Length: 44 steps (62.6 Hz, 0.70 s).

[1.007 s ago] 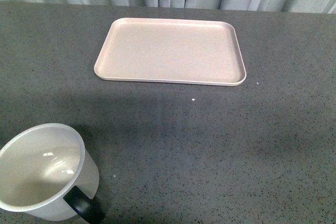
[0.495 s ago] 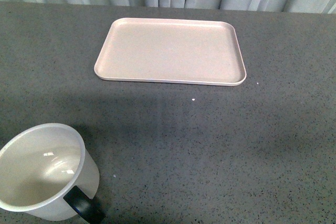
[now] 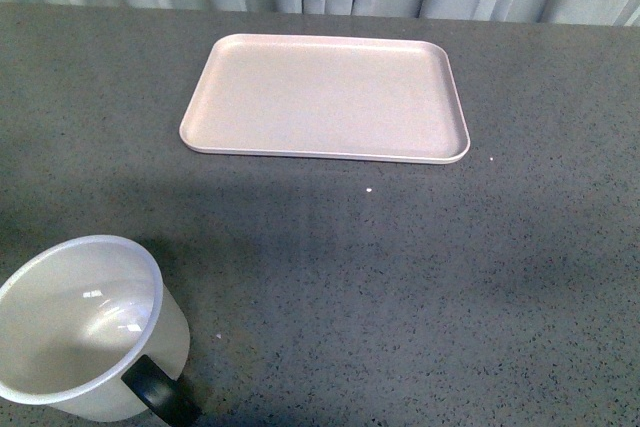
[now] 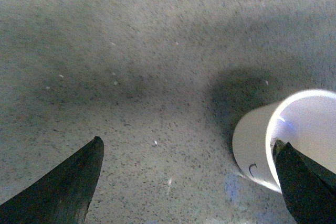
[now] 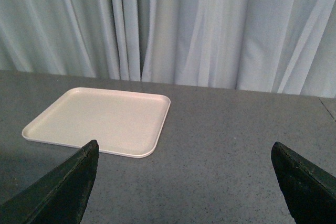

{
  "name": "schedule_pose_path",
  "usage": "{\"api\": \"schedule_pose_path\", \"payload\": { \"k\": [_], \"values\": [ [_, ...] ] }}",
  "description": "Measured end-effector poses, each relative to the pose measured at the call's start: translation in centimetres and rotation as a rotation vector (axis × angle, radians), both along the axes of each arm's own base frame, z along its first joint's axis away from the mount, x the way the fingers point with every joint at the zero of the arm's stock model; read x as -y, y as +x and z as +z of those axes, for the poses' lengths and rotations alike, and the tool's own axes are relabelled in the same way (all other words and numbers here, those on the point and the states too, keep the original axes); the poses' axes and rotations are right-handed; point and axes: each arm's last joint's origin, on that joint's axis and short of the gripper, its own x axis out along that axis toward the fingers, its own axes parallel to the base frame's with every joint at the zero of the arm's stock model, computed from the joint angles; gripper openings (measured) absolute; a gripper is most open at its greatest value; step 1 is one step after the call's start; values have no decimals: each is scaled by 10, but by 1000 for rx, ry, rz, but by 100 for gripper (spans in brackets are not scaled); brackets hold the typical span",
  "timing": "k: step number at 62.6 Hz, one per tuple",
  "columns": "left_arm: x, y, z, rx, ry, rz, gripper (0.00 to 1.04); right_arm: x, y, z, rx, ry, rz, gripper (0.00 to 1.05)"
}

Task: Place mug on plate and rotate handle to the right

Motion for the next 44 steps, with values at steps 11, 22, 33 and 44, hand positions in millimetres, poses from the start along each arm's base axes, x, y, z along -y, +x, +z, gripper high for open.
{"api": "schedule_pose_path", "payload": {
  "k": [11, 22, 33, 44],
  "values": [
    [16, 6, -15, -67, 48, -128, 95, 0, 0, 0, 0, 0, 0, 95],
    [31, 14, -25, -92, 69, -191, 95, 0, 0, 0, 0, 0, 0, 96],
    [42, 18, -38, -134, 72, -238, 95, 0, 0, 0, 0, 0, 0, 95],
    [47, 24, -50, -182, 83, -257, 95, 0, 0, 0, 0, 0, 0, 96]
  ]
}}
